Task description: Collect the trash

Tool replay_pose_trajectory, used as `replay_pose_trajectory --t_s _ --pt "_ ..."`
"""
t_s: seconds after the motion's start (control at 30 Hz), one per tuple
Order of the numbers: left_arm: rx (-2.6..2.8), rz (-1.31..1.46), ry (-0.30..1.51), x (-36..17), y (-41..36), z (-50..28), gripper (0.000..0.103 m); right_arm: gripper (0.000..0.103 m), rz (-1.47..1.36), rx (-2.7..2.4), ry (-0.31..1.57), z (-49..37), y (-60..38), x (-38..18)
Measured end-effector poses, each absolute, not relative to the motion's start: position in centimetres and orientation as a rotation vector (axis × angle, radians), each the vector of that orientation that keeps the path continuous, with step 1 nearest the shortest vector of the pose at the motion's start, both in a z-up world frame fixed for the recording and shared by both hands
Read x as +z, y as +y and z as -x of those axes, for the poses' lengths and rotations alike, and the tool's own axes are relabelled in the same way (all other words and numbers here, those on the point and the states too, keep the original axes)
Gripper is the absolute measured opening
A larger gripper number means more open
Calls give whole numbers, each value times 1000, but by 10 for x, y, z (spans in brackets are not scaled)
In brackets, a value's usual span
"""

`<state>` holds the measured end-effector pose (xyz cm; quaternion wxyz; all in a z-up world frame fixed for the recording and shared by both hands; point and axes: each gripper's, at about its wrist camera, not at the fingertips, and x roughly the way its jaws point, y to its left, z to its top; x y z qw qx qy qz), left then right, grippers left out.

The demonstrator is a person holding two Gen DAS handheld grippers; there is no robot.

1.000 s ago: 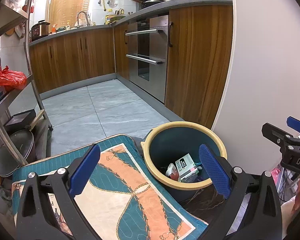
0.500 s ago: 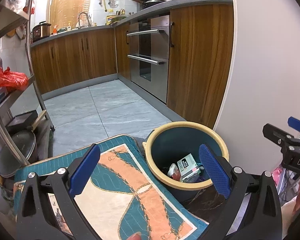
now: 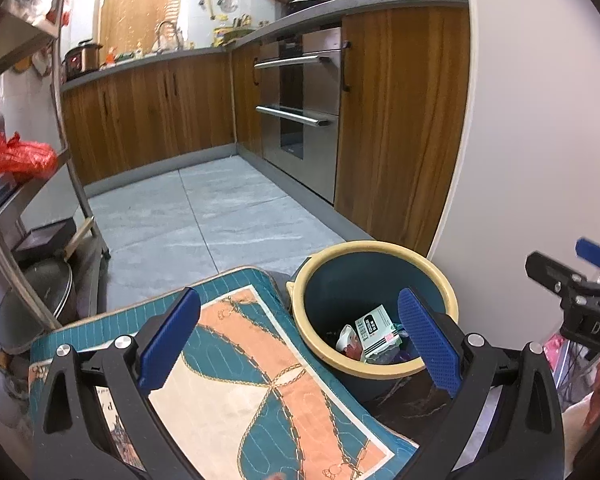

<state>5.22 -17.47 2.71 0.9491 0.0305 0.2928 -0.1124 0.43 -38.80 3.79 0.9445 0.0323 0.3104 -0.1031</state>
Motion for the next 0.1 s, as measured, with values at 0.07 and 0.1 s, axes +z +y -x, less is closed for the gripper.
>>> replay_pose_trajectory --t_s 0.07,0.1 --pt "-217 -39 611 32 -168 -53 98 98 -85 -212 668 -9 -389 35" --pt "-205 -20 616 39 -161 -53 98 98 -112 -209 709 -13 -390 31"
